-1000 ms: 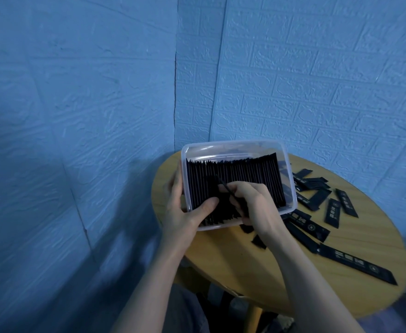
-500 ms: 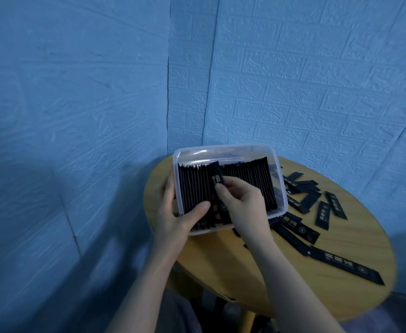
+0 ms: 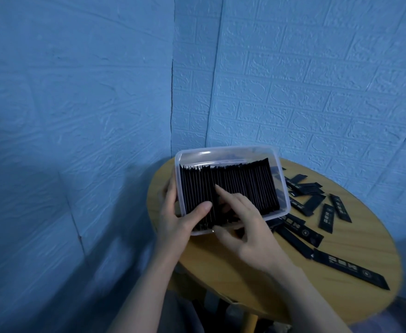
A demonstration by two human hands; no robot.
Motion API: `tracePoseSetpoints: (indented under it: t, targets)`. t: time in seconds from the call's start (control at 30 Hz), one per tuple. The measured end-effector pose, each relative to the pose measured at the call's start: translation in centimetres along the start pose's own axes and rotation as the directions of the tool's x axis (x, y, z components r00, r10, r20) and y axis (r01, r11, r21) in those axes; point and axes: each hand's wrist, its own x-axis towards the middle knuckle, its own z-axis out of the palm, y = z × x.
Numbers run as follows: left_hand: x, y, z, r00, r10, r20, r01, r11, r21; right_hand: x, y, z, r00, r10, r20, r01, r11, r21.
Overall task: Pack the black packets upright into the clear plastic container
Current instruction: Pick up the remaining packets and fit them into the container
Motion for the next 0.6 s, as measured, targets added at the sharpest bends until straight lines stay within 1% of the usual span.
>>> tracePoseSetpoints:
  t: [0.07,0.13,0.2,0.27,0.3,0.33,0.37,0.4,0.43,0.47,0.5,0.53,0.6]
  targets:
    - [0.0,0.0,0.0,1.000,-0.003,0.000,0.003,1.000,0.005,-0.4,0.7,-0.1,0.998,-0.030,0.050,0.033,0.998,-0.048]
    - [0.0,0.1,0.2,1.000,0.021,0.012,-0.022,0.999,0.050,-0.6,1.1,0.3,0.998,-0.045,0.032,0.047,0.997,-0.062]
    - [-0.1,0.2,0.4,0.999,0.031,0.013,-0.033,0.989,0.147,-0.6,1.2,0.6,0.999,-0.050,0.012,0.051,0.996,-0.074]
    - [-0.2,0.3,0.7,1.000,0.008,-0.017,-0.003,0.961,0.275,-0.6,1.5,0.7,0.998,-0.057,-0.004,0.056,0.994,-0.097]
    - [-0.1,0.0,0.6,0.998,0.060,-0.032,-0.043,0.926,0.375,-0.6,1.6,0.7,0.998,-0.060,-0.013,0.058,0.993,-0.103]
    - [-0.1,-0.2,0.5,0.985,0.170,-0.019,-0.139,0.859,0.493,-0.6,1.7,0.7,0.998,-0.061,-0.022,0.058,0.993,-0.100]
    - [-0.3,-0.3,0.3,0.952,0.303,0.034,-0.262,0.755,0.601,-0.6,1.8,0.7,0.998,-0.060,-0.029,0.057,0.994,-0.094]
    - [-0.4,-0.6,0.1,0.896,0.425,0.125,-0.392,0.628,0.673,-0.6,1.9,0.8,0.997,-0.062,-0.038,0.058,0.995,-0.086]
    - [-0.5,-0.8,-0.1,0.830,0.503,0.240,-0.506,0.499,0.703,-0.5,1.9,0.8,0.997,-0.067,-0.049,0.063,0.995,-0.079]
    - [-0.7,-0.6,-0.2,0.768,0.540,0.344,-0.592,0.393,0.704,-0.5,2.0,0.9,0.995,-0.075,-0.062,0.071,0.995,-0.073]
    - [-0.7,-0.6,-0.4,0.715,0.553,0.427,-0.654,0.313,0.689,-0.5,2.0,0.9,0.994,-0.083,-0.073,0.078,0.995,-0.069]
    - [-0.6,-0.7,-0.7,0.676,0.550,0.491,-0.693,0.249,0.677,-0.4,1.9,0.9,0.993,-0.089,-0.080,0.083,0.994,-0.067]
    - [-0.2,-0.8,-1.2,0.634,0.516,0.576,-0.724,0.136,0.676,-0.3,1.8,0.8,0.992,-0.092,-0.087,0.087,0.994,-0.059]
